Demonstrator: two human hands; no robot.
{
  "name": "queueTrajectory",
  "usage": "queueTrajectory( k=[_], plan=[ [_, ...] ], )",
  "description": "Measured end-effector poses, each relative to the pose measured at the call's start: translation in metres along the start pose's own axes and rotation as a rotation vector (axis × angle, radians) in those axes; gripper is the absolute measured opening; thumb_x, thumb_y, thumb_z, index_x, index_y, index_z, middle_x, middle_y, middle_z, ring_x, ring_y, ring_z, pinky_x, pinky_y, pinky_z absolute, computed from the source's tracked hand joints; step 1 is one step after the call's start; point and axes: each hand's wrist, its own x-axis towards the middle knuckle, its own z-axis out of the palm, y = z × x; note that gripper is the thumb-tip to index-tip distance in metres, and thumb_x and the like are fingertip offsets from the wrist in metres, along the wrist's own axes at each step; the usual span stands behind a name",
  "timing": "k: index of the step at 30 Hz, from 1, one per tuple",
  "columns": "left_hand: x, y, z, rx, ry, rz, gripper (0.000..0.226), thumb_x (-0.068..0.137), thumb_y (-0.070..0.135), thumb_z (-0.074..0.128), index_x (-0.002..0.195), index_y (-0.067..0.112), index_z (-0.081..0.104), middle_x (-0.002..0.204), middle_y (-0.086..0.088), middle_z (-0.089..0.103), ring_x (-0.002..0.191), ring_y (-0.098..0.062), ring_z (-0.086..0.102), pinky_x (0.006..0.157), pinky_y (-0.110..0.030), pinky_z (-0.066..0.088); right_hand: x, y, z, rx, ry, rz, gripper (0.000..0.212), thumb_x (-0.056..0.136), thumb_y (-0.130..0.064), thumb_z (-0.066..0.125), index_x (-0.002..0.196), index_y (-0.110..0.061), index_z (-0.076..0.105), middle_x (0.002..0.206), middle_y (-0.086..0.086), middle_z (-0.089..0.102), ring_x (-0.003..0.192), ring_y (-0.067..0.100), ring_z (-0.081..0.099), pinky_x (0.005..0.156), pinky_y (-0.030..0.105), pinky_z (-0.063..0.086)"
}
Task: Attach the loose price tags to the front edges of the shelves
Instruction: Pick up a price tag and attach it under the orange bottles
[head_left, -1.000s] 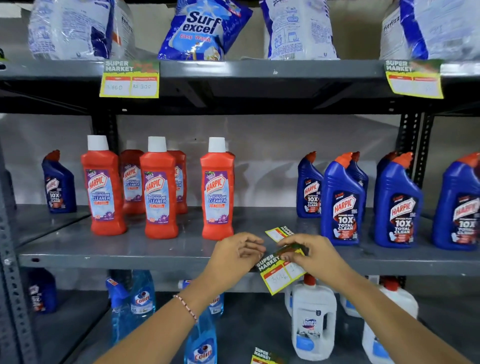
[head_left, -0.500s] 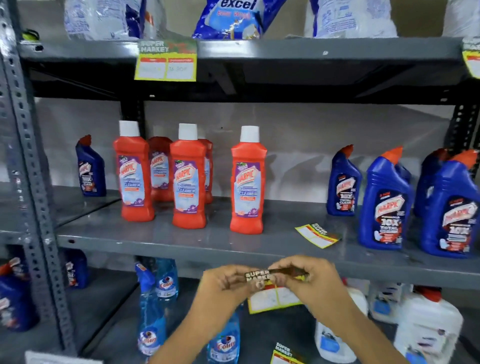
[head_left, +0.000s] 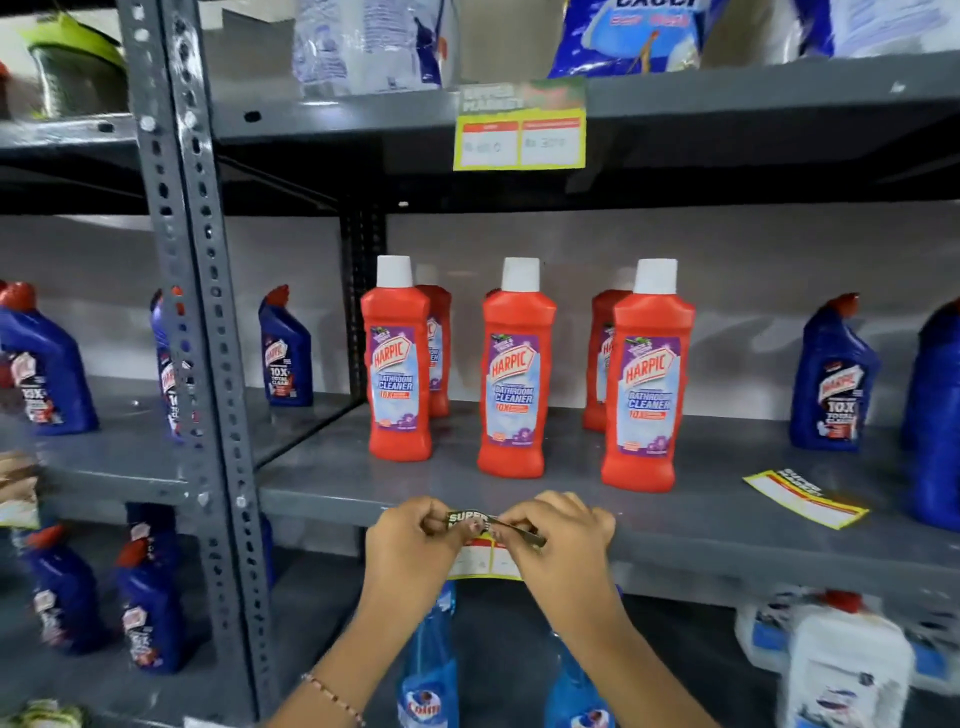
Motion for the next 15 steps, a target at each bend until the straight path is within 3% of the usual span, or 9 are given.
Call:
queueTrajectory(
  k=[4,6,8,11,13,15],
  plan=[
    [-0.001,0.001,0.001,0.017,0.065,0.034,0.035,0.07,0.023,0.082,0.067,0.002,0.054,0.055,-0.004,0.053,0.052,-0.015,0.044,0.052,-0.019,0.04,0.001,-0.003,0.0,-0.013,0.02,0.049,0.025,0.063,-0.032,0.084,0.07,-0.029,0.06,0.069,-0.014,0.058,0.072,0.009,0.055,0.07,0.025,0.023],
    [-0.002,0.0,-0.002,0.018,0.089,0.034,0.038,0.069,0.024,0.083,0.072,0.005,0.049,0.057,-0.003,0.053,0.053,-0.016,0.045,0.05,-0.02,0.039,0.003,-0.007,-0.003,-0.006,0.011,0.083,0.031,0.063,-0.029,0.084,0.075,-0.03,0.056,0.076,-0.015,0.053,0.079,0.009,0.051,0.074,0.02,0.022],
    [-0.003,-0.005,-0.007,0.014,0.095,0.037,0.044,0.068,0.025,0.083,0.076,0.009,0.042,0.058,0.001,0.048,0.051,-0.015,0.043,0.048,-0.023,0.036,0.004,-0.009,-0.009,-0.043,0.021,0.114,0.037,0.063,-0.03,0.084,0.081,-0.032,0.052,0.085,-0.015,0.053,0.086,0.009,0.05,0.07,0.029,0.02],
    [-0.007,-0.009,-0.015,0.021,0.074,0.059,0.045,0.072,0.022,0.08,0.079,0.014,0.036,0.058,0.004,0.045,0.051,-0.014,0.041,0.051,-0.032,0.039,0.002,-0.008,-0.024,-0.098,0.042,0.161,0.04,0.066,-0.031,0.083,0.085,-0.035,0.047,0.092,-0.017,0.053,0.091,0.008,0.045,0.075,0.032,0.018],
    [-0.009,-0.014,-0.019,0.014,0.078,0.085,0.045,0.073,0.016,0.08,0.079,0.019,0.036,0.059,0.004,0.044,0.052,-0.012,0.04,0.051,-0.021,0.039,-0.002,0.0,-0.039,-0.058,0.023,0.165,0.038,0.072,-0.028,0.079,0.087,-0.037,0.045,0.09,-0.021,0.053,0.091,0.007,0.047,0.079,0.033,0.022],
    [-0.012,-0.019,-0.021,-0.016,0.098,0.059,0.047,0.072,0.008,0.08,0.077,0.029,0.039,0.059,0.002,0.045,0.051,-0.011,0.042,0.054,-0.014,0.041,-0.003,0.015,-0.063,0.041,0.047,0.19,0.031,0.079,-0.025,0.074,0.091,-0.036,0.048,0.091,-0.02,0.057,0.092,0.011,0.055,0.084,0.038,0.036]
  ],
)
